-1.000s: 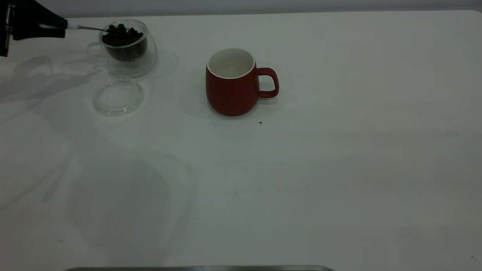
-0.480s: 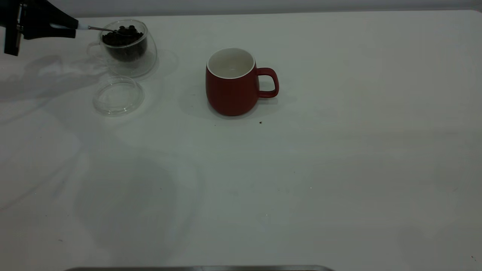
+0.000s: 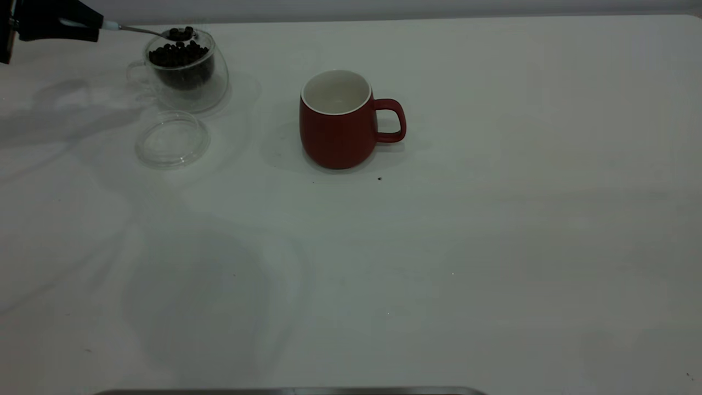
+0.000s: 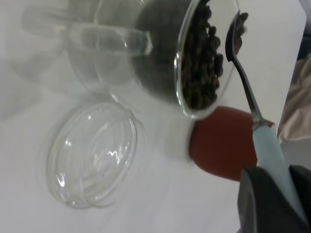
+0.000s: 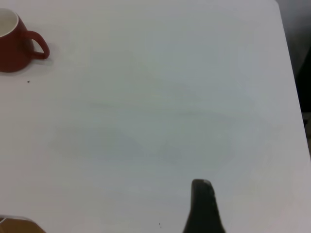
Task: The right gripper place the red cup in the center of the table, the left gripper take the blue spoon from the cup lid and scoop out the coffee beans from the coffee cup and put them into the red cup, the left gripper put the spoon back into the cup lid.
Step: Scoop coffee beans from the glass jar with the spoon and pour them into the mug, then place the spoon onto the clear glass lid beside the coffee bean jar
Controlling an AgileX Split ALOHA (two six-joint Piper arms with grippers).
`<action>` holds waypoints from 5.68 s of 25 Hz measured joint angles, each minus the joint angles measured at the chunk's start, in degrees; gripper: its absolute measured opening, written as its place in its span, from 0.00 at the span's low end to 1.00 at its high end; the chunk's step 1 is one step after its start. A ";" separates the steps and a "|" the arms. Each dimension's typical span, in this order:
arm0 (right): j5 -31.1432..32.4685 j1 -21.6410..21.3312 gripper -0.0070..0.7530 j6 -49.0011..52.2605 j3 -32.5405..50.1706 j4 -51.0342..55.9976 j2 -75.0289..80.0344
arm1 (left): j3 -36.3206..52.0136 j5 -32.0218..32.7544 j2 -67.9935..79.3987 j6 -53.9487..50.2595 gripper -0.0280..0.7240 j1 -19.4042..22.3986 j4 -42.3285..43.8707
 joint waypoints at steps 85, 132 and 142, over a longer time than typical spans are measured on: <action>0.00 0.00 0.77 0.00 0.00 0.00 0.00 | 1.99 0.00 -1.77 1.20 0.20 -20.78 1.81; 0.00 0.00 0.77 0.00 0.00 0.00 0.00 | -0.18 0.00 -12.43 20.19 0.20 -17.83 8.38; 0.00 0.00 0.77 0.00 0.04 0.00 0.00 | 12.03 0.00 -37.44 7.38 0.20 -14.09 15.48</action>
